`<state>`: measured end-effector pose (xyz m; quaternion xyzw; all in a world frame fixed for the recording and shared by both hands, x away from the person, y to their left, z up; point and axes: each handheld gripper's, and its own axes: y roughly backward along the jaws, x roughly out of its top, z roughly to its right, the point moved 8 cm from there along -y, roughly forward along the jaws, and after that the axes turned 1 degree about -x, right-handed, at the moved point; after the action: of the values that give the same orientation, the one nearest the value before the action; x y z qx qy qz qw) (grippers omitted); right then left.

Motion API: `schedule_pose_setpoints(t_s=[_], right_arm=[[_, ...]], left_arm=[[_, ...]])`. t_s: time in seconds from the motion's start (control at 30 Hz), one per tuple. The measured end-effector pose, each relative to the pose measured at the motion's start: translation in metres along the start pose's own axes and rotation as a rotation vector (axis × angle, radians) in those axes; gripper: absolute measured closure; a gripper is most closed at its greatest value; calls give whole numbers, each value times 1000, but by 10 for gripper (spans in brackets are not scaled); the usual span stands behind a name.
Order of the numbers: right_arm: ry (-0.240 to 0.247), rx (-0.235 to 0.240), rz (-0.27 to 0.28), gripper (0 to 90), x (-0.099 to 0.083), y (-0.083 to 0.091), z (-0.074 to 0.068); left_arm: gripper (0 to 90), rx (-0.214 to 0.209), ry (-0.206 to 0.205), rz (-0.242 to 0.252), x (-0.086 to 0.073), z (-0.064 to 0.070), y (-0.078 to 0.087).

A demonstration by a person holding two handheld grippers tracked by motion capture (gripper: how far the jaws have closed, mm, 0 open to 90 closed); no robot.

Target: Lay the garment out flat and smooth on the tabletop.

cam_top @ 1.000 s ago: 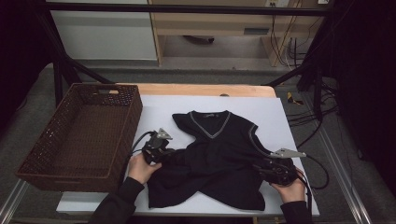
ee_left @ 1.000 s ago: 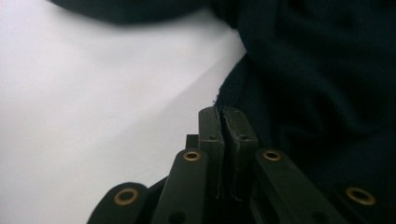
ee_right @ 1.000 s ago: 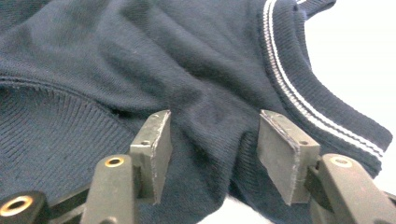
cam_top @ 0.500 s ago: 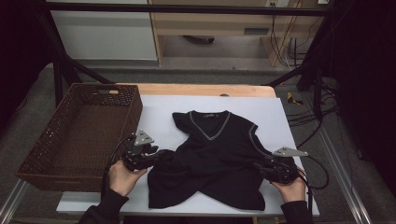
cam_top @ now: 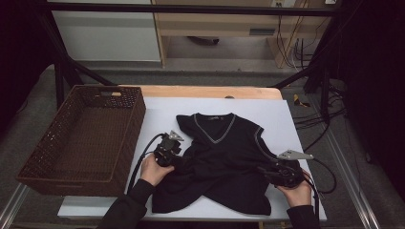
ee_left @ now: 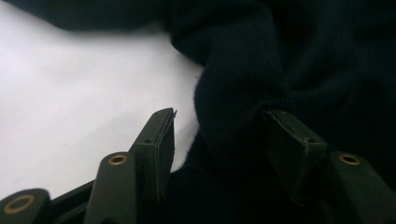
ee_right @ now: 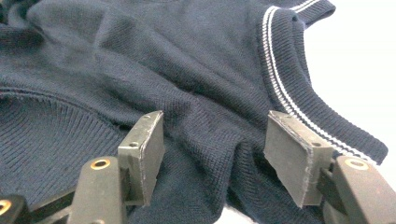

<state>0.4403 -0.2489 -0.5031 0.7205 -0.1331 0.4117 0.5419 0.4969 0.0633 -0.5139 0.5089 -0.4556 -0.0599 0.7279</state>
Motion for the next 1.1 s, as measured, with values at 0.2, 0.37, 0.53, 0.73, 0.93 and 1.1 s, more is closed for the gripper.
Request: schedule_pose_setpoints(t_s=[0.2, 0.37, 0.53, 0.73, 0.93, 1.1], right_arm=[[-1, 4, 0, 383, 0, 0, -2], [4, 11, -2, 418, 0, -1, -3], [10, 4, 1, 451, -1, 1, -2], [-1, 3, 17, 450, 1, 4, -1], [-8, 12, 23, 410, 4, 1, -3], [-6, -8, 35, 375, 13, -6, 1]], left_arm=[[639, -37, 12, -30, -8, 2, -6], [828, -56, 39, -28, -9, -3, -2], [837, 54, 9, 91, -3, -9, 49], [833, 120, -17, 131, -12, -9, 110], [659, 93, 13, 158, -23, -10, 104], [425, 47, 82, 236, -4, -18, 92]])
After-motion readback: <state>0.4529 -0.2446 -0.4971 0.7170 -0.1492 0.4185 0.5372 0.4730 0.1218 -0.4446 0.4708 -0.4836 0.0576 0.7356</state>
